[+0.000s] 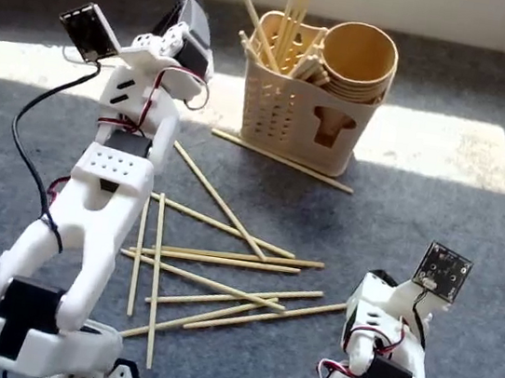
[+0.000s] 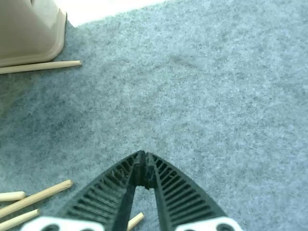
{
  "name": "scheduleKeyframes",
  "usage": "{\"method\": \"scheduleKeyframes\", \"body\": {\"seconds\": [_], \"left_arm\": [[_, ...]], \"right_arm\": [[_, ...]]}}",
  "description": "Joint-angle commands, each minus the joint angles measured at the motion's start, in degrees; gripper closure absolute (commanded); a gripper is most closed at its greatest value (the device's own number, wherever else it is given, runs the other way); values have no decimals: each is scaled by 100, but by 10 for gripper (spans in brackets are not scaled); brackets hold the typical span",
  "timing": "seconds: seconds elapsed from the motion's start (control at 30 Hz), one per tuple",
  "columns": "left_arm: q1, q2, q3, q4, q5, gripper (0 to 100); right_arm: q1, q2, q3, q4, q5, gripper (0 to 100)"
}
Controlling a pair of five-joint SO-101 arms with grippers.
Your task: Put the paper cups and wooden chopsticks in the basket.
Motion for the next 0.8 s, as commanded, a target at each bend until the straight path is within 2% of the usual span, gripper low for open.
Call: {"method": "scheduleKeyframes", "body": {"seconds": [0.0, 0.13, 0.37, 0.5, 0.77], "left_arm": [[-4, 198, -66, -879, 26, 993], [40, 374, -66, -1345, 255, 993], [154, 418, -75, -1662, 536, 993], [426, 426, -66, -1644, 519, 993], [409, 418, -22, -1538, 527, 993]], "right_arm": [[57, -13, 549, 40, -35, 993], [57, -13, 549, 40, -35, 993], [57, -13, 549, 40, -35, 993], [57, -13, 549, 40, -35, 993], [57, -22, 549, 40, -35, 993]]}}
